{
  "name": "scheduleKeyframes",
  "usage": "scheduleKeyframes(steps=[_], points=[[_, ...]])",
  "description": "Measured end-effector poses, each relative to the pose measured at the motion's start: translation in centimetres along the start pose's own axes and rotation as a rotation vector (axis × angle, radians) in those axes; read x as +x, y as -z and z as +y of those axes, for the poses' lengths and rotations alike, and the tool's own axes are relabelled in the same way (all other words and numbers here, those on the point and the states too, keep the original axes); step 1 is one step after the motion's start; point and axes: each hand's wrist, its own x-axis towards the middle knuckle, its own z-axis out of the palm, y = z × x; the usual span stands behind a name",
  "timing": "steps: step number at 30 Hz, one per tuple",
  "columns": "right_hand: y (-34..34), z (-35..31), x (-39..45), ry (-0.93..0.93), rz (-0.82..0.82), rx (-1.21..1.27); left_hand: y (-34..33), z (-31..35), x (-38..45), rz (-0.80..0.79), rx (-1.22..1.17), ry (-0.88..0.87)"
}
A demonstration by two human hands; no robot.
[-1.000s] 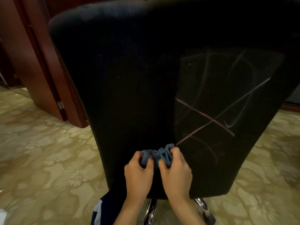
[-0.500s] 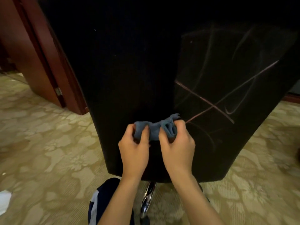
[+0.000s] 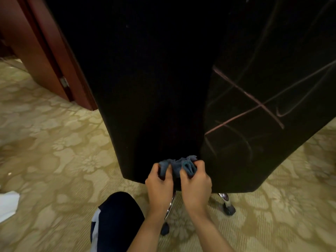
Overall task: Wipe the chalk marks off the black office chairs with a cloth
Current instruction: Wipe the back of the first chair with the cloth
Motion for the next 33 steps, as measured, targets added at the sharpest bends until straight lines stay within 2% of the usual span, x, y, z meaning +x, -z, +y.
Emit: scheduleKeyframes(steps=[3,5,7,11,14,17,22,33], points=[[-0.2,2.3,-1.0,-0.086,-0.13,-0.051,0.1,-2.9,-1.1,-0.04,0.015,0.239],[0.0,2.4,-1.4,-0.084,-0.159,-0.013,0.5,-3.3,-1.4,-0.022,-0.038,0.253],[0.2,1.4,-1.1,-0.038,-0.129,0.034,1.0,-1.6,-1.3,0.021,-0.092,0.184],[1.7,-3.3,-0.3,0.131,-0.045,0.246,2.2,4.7,-0.6,0.075,-0.191,-0.063],[3.6,-6.0,0.3,0.278,0.061,0.352,2.5,8.4,-0.2,0.058,-0.242,-0.21],[4.1,-5.4,1.3,0.293,0.102,0.349,1.6,9.1,0.0,0.002,-0.201,-0.252],[2.9,-1.8,1.2,0.188,0.124,0.17,-0.8,4.8,-0.5,0.007,-0.057,-0.177],[1.9,4.0,0.3,-0.23,-0.02,0.076,-2.9,-0.3,-2.4,-0.055,0.169,0.215]])
